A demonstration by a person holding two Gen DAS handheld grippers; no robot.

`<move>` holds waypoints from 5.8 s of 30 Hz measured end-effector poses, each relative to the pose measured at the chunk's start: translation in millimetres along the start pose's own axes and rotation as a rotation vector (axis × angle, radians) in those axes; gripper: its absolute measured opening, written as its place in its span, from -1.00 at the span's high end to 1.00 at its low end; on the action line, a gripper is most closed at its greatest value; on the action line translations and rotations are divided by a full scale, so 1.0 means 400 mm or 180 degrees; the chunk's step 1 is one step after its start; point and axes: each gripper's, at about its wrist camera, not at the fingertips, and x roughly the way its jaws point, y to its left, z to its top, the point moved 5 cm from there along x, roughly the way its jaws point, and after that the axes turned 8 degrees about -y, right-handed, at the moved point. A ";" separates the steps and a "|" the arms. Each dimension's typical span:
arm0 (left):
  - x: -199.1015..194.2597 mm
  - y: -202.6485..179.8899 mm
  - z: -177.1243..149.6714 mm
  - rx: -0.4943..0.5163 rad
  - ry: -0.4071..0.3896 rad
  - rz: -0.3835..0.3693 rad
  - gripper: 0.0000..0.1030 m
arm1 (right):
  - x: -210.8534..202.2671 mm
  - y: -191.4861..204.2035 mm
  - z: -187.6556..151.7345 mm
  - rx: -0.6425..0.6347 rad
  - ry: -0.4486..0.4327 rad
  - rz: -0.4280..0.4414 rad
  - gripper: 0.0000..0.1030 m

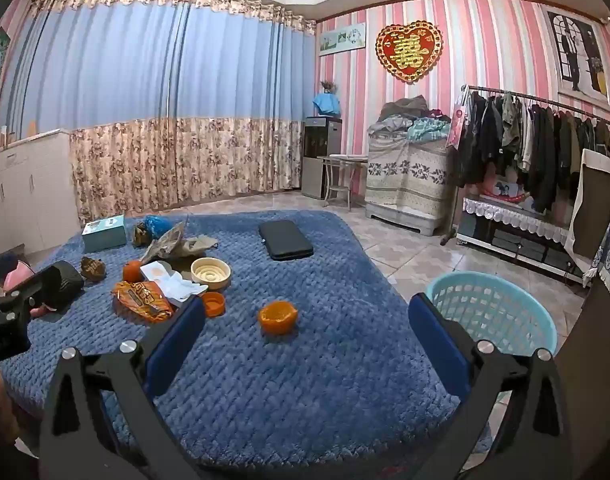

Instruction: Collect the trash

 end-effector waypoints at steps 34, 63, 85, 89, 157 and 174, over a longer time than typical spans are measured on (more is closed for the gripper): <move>-0.021 -0.023 0.016 0.0060 -0.0083 -0.0019 -0.90 | -0.002 -0.015 0.009 0.0025 -0.0045 -0.0013 -0.93; -0.019 -0.024 0.012 0.0068 -0.0090 -0.0021 -0.90 | -0.003 -0.015 0.010 0.0014 -0.0040 -0.0019 -0.93; -0.018 -0.024 0.011 0.0074 -0.0083 -0.0018 -0.90 | -0.006 -0.016 0.003 0.0000 -0.0036 -0.0027 -0.93; -0.020 -0.012 0.009 0.0057 -0.0080 -0.0024 -0.90 | -0.005 -0.020 0.002 -0.0001 -0.0031 -0.0059 -0.93; 0.315 0.321 -0.117 -0.0058 0.1209 0.0859 -0.74 | 0.166 -0.008 -0.054 0.0132 0.0518 -0.0035 -0.93; 0.370 0.343 -0.138 0.0185 0.1393 0.1106 -0.30 | 0.260 0.001 -0.054 0.0140 0.0646 0.0010 -0.93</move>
